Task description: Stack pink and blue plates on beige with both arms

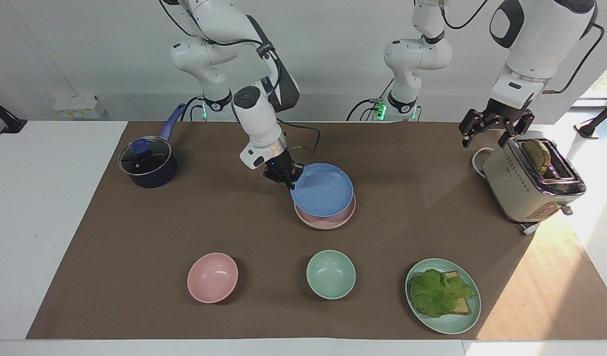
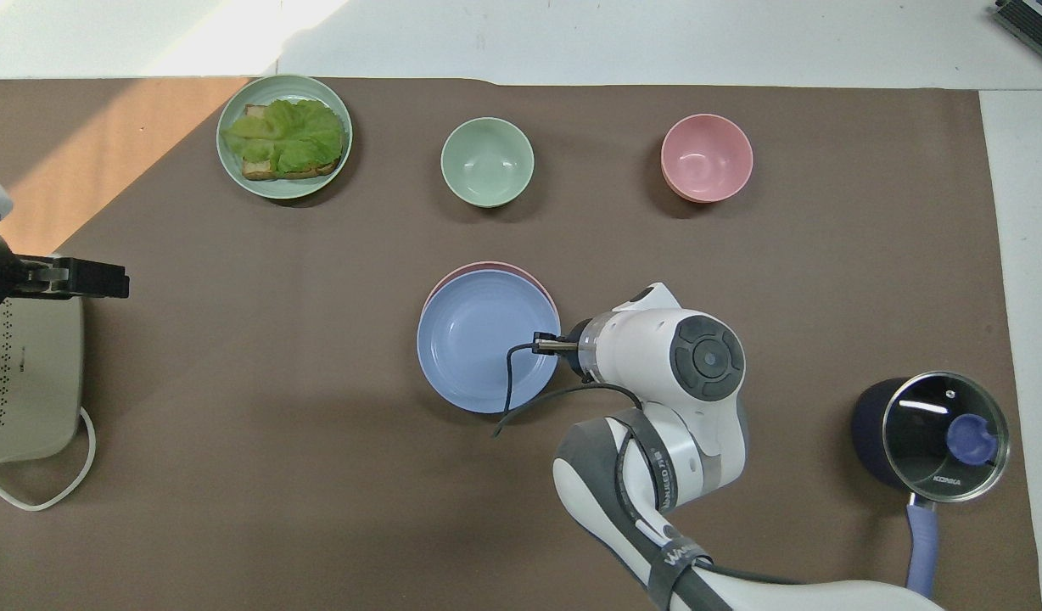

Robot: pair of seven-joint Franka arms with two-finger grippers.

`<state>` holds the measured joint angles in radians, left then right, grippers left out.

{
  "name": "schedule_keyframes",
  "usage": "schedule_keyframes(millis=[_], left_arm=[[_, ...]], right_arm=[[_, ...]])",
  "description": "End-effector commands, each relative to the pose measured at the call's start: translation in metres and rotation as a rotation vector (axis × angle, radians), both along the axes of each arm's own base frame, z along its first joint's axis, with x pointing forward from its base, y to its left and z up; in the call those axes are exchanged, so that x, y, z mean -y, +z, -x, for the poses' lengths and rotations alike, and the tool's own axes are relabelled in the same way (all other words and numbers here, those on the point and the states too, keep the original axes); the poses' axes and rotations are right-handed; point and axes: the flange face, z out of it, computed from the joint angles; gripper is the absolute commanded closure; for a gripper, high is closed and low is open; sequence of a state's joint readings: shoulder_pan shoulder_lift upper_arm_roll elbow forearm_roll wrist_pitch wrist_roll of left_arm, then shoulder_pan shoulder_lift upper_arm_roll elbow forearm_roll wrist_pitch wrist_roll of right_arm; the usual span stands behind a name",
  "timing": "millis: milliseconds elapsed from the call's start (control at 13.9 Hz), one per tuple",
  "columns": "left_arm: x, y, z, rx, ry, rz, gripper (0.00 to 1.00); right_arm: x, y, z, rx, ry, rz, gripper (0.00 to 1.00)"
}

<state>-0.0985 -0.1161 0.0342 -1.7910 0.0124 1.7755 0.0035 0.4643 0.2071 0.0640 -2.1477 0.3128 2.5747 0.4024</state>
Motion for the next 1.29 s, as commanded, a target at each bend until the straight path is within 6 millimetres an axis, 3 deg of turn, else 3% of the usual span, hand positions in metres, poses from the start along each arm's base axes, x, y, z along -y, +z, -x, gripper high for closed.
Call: schedule_keyframes(millis=[0,144,431,647,1222], left_arm=[[-0.003,0.004,0.000,-0.005,-0.002,-0.013,0.00],[-0.003,0.004,0.000,-0.005,-0.002,-0.013,0.00],[-0.003,0.003,-0.001,-0.006,-0.004,-0.013,0.00],[-0.002,0.013,-0.007,0.015,-0.003,-0.013,0.00],[0.000,0.012,-0.009,0.014,-0.006,-0.013,0.00]], right_arm=[[0.000,0.003,-0.002,0.013,-0.015,0.004,0.75],[-0.001,0.005,-0.005,0.021,-0.016,0.001,0.25],[0.006,0.035,-0.027,0.071,-0.042,-0.026,0.00],[0.044,0.073,-0.038,0.084,-0.095,-0.036,0.00],[0.203,0.174,-0.054,0.034,-0.182,0.158,0.00]])
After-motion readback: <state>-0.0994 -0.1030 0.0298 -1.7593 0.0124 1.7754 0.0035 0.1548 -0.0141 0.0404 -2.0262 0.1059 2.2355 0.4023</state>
